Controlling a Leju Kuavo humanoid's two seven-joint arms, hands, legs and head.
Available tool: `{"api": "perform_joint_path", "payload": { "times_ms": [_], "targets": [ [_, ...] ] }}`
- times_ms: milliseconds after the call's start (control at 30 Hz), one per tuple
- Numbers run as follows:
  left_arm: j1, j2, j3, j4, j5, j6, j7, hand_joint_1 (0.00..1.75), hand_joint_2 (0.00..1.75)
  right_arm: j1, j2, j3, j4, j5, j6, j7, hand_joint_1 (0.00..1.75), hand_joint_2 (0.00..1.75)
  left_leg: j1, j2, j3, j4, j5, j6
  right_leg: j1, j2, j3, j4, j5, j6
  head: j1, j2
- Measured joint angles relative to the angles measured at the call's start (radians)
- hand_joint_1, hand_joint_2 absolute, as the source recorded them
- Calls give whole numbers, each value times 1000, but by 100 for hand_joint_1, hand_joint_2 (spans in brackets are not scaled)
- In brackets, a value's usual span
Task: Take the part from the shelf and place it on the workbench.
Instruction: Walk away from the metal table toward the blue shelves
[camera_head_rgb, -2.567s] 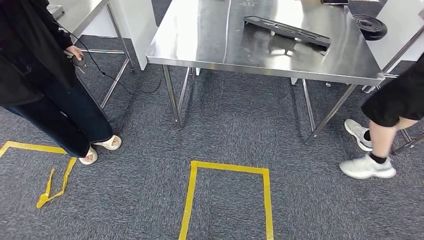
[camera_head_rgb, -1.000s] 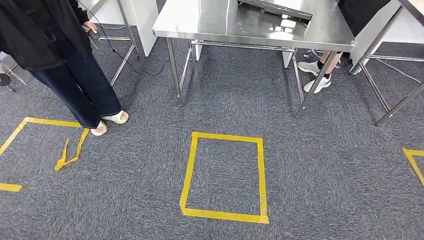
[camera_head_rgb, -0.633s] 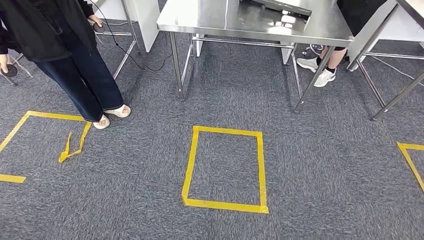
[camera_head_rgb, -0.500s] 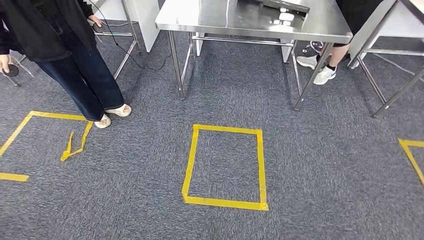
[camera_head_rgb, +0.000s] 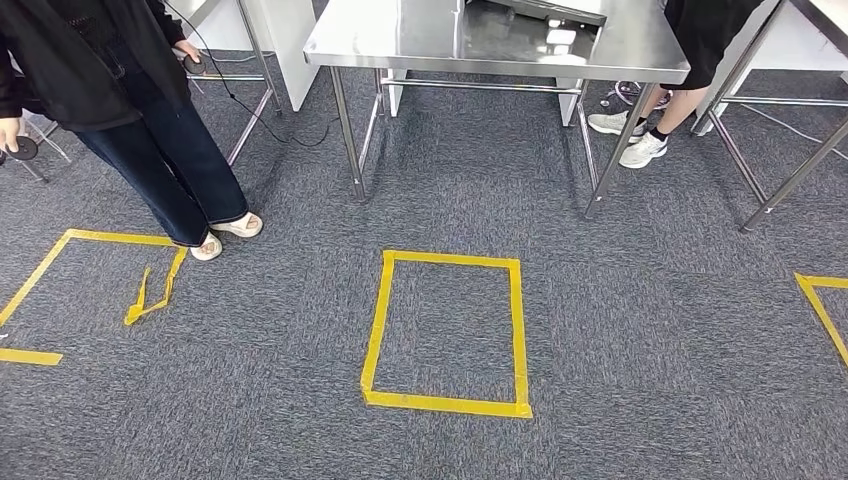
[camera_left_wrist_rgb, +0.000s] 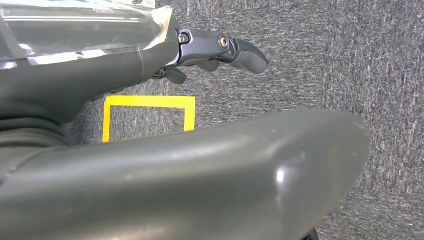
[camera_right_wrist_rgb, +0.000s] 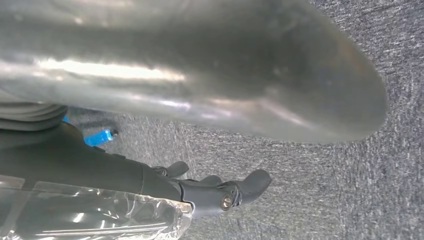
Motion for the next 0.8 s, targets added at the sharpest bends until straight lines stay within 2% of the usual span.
{"api": "perform_joint_path", "payload": {
  "times_ms": [133, 400, 467, 567, 633, 700, 733, 767, 800],
  "targets": [
    [-1, 0, 0, 0, -4, -2, 2, 0, 0, 0, 0, -9, 0, -11, -4, -10, 0, 0, -1, 0, -3, 0, -2, -6, 0, 0, -2, 0, 0, 0, 0, 0],
    [-2, 0, 0, 0, -2, -3, 0, 0, 0, -1, 0, -24, 0, -28, -5, -25, 0, 0, -3, 0, -9, 3, -2, -6, -2, 0, -6, 0, 1, 1, 0, 0],
    [-2, 1, 0, 0, 0, -1, -1, 0, 0, -1, 1, -28, 0, -33, -6, -28, 0, 0, -5, -1, -12, 9, -5, 0, -9, -1, -6, -3, 4, 8, 0, 0],
    [-2, -1, 1, 0, 2, 0, -2, 0, 0, -4, -1, -31, 0, -37, -7, -32, 0, 0, -1, 2, -1, -19, 7, 18, -9, -1, -5, -3, 3, 18, -1, 0],
    [-3, -3, 1, 0, 3, 0, -2, 0, 0, -4, -3, -34, 0, -38, -9, -33, 0, 0, 8, 6, 10, -49, 24, 24, -7, 1, -34, 65, -40, 13, 0, 0],
    [-4, -5, 3, 0, 4, 0, -3, 0, 0, -4, -5, -36, 0, -38, -9, -33, 0, 0, 9, 9, 5, -54, 31, 22, -12, 2, -97, 193, -104, 10, 1, 0],
    [-4, -6, 4, 0, 4, 0, -3, 0, 0, -3, -7, -36, 0, -35, -10, -32, 0, 0, 11, 10, 0, -53, 34, 18, -17, 2, -120, 243, -122, 16, 1, 0],
    [-3, -7, 5, 0, 4, 0, -3, 0, 0, -2, -9, -36, 0, -29, -10, -29, 0, 0, 15, 10, -6, -50, 36, 13, -23, 2, -125, 257, -123, 27, 1, 0],
    [-3, -7, 7, 0, 4, 0, -3, 0, 0, -1, -11, -36, 0, -23, -10, -25, 0, 0, 20, 10, -14, -46, 39, 6, -29, 2, -110, 231, -109, 44, 1, 0]
  ]
}}
